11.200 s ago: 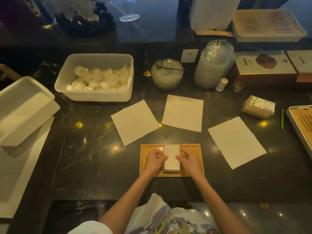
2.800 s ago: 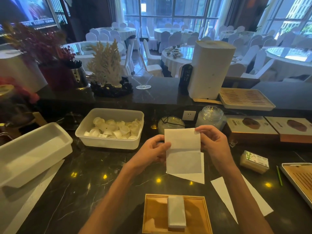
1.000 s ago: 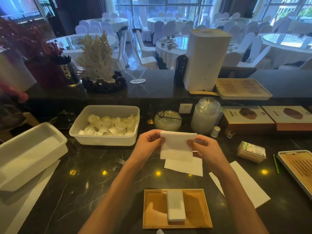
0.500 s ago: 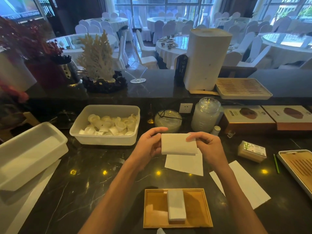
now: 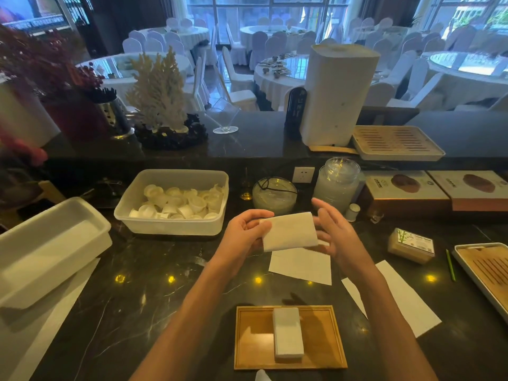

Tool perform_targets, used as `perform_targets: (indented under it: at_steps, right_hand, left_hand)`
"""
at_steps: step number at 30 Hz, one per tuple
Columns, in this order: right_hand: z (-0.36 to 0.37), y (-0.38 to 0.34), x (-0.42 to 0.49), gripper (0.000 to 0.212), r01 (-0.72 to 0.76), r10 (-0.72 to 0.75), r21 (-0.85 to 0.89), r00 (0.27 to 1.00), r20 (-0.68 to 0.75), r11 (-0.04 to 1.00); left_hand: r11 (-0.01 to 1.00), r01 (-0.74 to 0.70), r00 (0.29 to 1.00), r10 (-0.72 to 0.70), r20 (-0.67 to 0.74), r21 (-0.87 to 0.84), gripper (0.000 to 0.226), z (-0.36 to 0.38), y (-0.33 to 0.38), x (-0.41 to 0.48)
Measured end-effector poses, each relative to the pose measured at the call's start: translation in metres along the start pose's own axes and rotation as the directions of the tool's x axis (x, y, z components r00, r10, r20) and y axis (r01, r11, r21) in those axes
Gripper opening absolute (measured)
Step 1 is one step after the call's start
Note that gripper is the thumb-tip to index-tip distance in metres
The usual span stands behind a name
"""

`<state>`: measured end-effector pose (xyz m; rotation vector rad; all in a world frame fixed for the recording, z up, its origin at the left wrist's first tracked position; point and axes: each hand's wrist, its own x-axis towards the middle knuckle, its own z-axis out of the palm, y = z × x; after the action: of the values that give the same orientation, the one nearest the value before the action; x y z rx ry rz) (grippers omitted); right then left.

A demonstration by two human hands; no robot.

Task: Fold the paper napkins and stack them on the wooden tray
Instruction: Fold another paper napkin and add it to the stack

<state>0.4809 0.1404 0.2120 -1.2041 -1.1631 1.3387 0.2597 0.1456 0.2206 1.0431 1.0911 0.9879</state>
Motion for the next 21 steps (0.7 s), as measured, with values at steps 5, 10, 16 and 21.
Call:
perform_targets:
  at_steps: [5,10,16,21]
  right_hand:
    - [0.001,0.013,0.0,0.047,-0.136,0.136,0.007,0.991,0.012,0.991]
    - [-0.001,0.012,0.004,0.046,-0.038,0.032,-0.027,0.983,-0.179,0.999]
    - [0.001,0.009,0.0,0.038,0.0,-0.012,-0.23,0.999,-0.052,0.973]
    - [0.004,0.02,-0.003,0.02,-0.103,0.102,-0.107,0.995,-0.016,0.989]
  left_hand:
    - [0.999,-0.025,0.999,0.027,-0.036,0.035,0.018,0.003,-0.002,0.0]
    - [0.993,0.021,0.989,-0.038,0.146,0.112,0.03,0.003,-0.012,-0.008]
    - [0.982,0.037,0.99,-0.061,0.125,0.186,0.015,0.011,-0.021,-0.01]
    - [0.988,0.019,1.0,-0.021,0.01,0.153,0.018,0.014,-0.028,-0.009]
